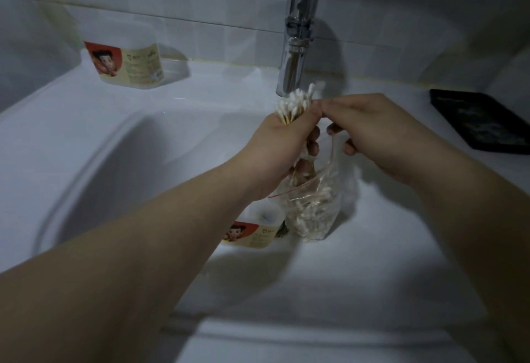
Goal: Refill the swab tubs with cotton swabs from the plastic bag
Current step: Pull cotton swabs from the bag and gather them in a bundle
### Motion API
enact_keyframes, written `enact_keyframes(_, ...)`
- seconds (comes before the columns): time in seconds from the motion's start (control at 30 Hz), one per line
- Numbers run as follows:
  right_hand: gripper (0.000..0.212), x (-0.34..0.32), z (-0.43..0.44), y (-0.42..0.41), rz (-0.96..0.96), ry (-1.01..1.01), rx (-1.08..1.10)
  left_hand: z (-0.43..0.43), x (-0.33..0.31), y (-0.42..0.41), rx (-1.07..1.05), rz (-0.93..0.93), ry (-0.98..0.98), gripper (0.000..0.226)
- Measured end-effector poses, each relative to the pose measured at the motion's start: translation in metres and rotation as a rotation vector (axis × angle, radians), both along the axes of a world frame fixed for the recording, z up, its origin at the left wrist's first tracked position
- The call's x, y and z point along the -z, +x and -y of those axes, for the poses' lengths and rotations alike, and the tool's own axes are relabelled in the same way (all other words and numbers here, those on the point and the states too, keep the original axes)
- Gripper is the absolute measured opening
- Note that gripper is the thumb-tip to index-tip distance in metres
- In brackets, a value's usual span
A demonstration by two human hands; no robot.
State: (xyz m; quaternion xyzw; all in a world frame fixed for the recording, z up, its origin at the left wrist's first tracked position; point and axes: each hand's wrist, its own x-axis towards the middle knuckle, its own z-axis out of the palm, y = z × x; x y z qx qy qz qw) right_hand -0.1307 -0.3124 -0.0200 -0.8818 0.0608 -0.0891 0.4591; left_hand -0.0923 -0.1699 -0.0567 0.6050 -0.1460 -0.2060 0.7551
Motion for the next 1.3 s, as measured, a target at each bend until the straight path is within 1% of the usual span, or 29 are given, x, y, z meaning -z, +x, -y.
enact_keyframes(0.07,0.024,-0.002,0.000,-0.001,0.034,-0.054,0.010,0.000,0.000,0.001,-0.036,0.016,0.014,0.017)
enact_keyframes(0.13,0.021,-0.002,0.001,-0.002,0.039,-0.129,0.015,0.000,-0.002,0.002,-0.091,0.000,-0.014,0.017)
enact_keyframes(0.2,0.020,-0.002,0.002,-0.002,0.025,-0.223,-0.005,-0.001,-0.004,0.004,-0.140,-0.069,-0.090,0.017)
enact_keyframes(0.33,0.028,0.002,-0.003,-0.005,-0.044,-0.365,-0.114,-0.005,-0.007,0.009,-0.155,-0.203,-0.255,0.020)
enact_keyframes(0.43,0.022,0.009,-0.012,-0.006,-0.099,-0.400,-0.168,-0.006,-0.008,0.010,-0.134,-0.292,-0.295,0.030)
enact_keyframes(0.53,0.010,0.014,-0.018,-0.004,-0.095,-0.391,-0.178,-0.006,-0.008,0.008,-0.115,-0.337,-0.340,0.038)
enact_keyframes(0.6,0.009,0.015,-0.021,-0.003,-0.088,-0.358,-0.190,-0.005,-0.008,0.008,-0.130,-0.350,-0.379,0.037)
enact_keyframes(0.67,0.013,0.015,-0.020,-0.003,-0.084,-0.353,-0.187,-0.004,-0.008,0.009,-0.173,-0.341,-0.403,0.030)
enact_keyframes(0.73,0.020,0.013,-0.016,-0.003,-0.082,-0.363,-0.171,-0.003,-0.007,0.011,-0.269,-0.300,-0.362,0.021)
enact_keyframes(0.8,0.025,0.010,-0.012,-0.003,-0.065,-0.362,-0.161,-0.004,-0.006,0.014,-0.406,-0.247,-0.274,0.016)
enact_keyframes(0.9,0.027,0.006,-0.005,-0.003,-0.009,-0.377,-0.116,-0.008,-0.005,0.017,-0.533,-0.215,-0.161,0.020)
enact_keyframes(0.97,0.022,0.005,-0.002,-0.002,0.021,-0.394,-0.086,-0.009,-0.006,0.016,-0.487,-0.214,-0.115,0.024)
enact_keyframes(1.03,0.022,0.005,0.000,-0.001,0.048,-0.411,-0.074,-0.008,-0.005,0.012,-0.364,-0.165,-0.029,0.027)
enact_keyframes(1.07,0.022,0.006,0.000,0.000,0.066,-0.413,-0.077,-0.007,-0.004,0.010,-0.299,-0.126,0.009,0.025)
enact_keyframes(1.13,0.020,0.007,-0.002,0.000,0.095,-0.411,-0.102,-0.003,-0.001,0.006,-0.209,-0.060,0.024,0.017)
enact_keyframes(1.17,0.017,0.009,-0.003,0.001,0.098,-0.413,-0.122,0.000,0.000,0.005,-0.201,-0.044,0.024,0.015)
enact_keyframes(1.23,0.014,0.011,-0.005,0.000,0.089,-0.439,-0.157,0.002,0.002,0.006,-0.250,-0.060,0.033,0.016)
enact_keyframes(1.3,0.015,0.012,-0.006,-0.001,0.062,-0.499,-0.173,0.002,0.002,0.008,-0.303,-0.085,0.007,0.016)
